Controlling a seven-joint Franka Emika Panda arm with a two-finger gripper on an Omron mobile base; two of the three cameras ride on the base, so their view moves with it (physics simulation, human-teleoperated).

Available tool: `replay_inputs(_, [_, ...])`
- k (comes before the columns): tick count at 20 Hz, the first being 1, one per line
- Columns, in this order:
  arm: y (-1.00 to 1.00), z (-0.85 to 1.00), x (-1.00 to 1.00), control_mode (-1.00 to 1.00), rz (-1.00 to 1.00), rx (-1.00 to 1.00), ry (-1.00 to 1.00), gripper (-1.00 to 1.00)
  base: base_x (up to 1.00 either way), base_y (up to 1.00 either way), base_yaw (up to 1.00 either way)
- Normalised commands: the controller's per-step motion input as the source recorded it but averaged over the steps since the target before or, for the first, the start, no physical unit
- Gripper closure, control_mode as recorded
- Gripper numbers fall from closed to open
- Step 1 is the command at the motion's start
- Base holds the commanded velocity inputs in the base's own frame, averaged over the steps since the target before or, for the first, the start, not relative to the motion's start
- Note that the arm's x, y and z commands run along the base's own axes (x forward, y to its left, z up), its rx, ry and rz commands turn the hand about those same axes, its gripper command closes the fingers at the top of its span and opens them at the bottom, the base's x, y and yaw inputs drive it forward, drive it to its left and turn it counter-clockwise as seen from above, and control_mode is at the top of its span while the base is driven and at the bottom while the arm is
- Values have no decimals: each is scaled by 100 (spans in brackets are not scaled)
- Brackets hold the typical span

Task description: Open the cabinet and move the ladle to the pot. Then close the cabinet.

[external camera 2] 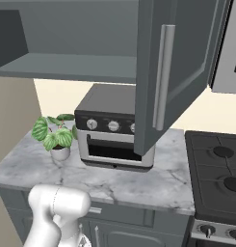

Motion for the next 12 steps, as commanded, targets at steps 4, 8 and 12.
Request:
replay_inputs(4, [11,0,38,-100,-11,0,-8,-100,0,0,0])
replay_inputs(8, [10,0,50,-100,-11,0,-4,-100,0,0,0])
replay_inputs(12, [22,0,47,-100,-10,0,-5,-100,0,0,0])
